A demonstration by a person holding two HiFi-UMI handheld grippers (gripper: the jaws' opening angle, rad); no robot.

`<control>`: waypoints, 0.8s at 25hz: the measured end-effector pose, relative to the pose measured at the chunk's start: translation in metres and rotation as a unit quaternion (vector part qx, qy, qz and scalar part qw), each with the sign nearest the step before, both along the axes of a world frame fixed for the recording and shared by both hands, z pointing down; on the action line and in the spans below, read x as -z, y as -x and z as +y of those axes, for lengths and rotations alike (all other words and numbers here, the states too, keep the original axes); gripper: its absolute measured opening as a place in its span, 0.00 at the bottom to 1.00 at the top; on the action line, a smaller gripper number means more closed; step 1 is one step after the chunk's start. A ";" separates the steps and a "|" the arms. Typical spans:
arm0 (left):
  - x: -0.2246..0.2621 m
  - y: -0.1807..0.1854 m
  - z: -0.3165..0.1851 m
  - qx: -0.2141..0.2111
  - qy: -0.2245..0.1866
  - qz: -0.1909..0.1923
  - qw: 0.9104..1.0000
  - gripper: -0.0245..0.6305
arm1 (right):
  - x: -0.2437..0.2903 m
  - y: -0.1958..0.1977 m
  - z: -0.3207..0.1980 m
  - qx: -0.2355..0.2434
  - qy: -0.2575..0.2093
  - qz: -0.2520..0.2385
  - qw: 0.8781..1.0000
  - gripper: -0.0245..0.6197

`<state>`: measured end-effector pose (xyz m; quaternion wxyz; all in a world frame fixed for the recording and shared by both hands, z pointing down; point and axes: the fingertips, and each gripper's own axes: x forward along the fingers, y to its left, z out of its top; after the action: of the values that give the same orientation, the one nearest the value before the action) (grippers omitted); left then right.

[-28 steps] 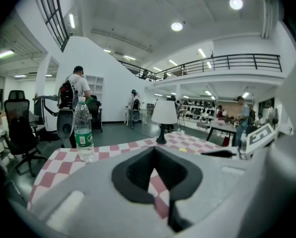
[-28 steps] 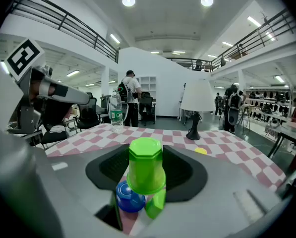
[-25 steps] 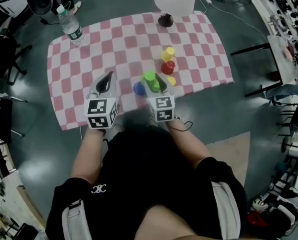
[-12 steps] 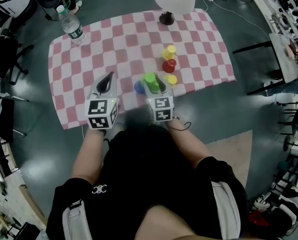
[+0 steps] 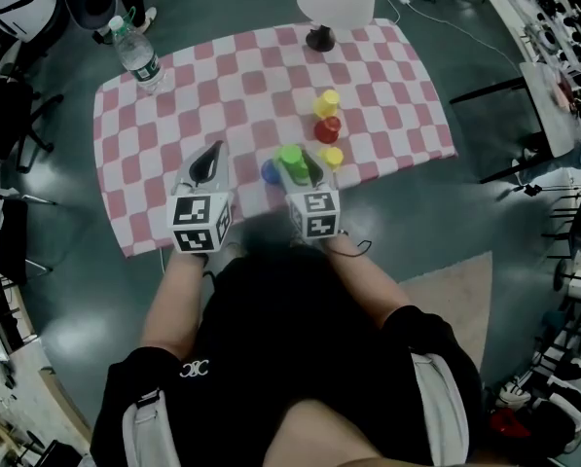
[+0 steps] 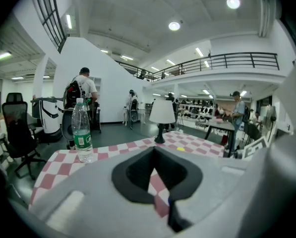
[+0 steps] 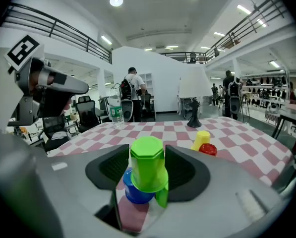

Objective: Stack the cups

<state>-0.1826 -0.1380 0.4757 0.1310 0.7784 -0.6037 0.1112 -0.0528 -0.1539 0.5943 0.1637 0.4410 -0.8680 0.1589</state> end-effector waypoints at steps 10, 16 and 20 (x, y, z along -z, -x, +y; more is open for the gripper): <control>0.007 -0.004 -0.006 -0.012 -0.015 0.005 1.000 0.04 | 0.074 -0.003 -0.006 -0.012 -0.106 -0.016 0.994 0.37; 0.024 -0.013 -0.016 -0.028 -0.040 0.008 0.999 0.04 | 0.124 -0.010 -0.025 -0.033 -0.149 -0.047 0.987 0.37; 0.037 -0.015 -0.021 -0.029 -0.055 0.012 0.998 0.04 | 0.154 -0.020 -0.037 -0.057 -0.172 -0.066 0.981 0.26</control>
<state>-0.1675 -0.1592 0.4389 0.0917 0.8032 -0.5842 0.0722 -0.0332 -0.1907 0.4407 0.0188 0.5002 -0.8646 0.0450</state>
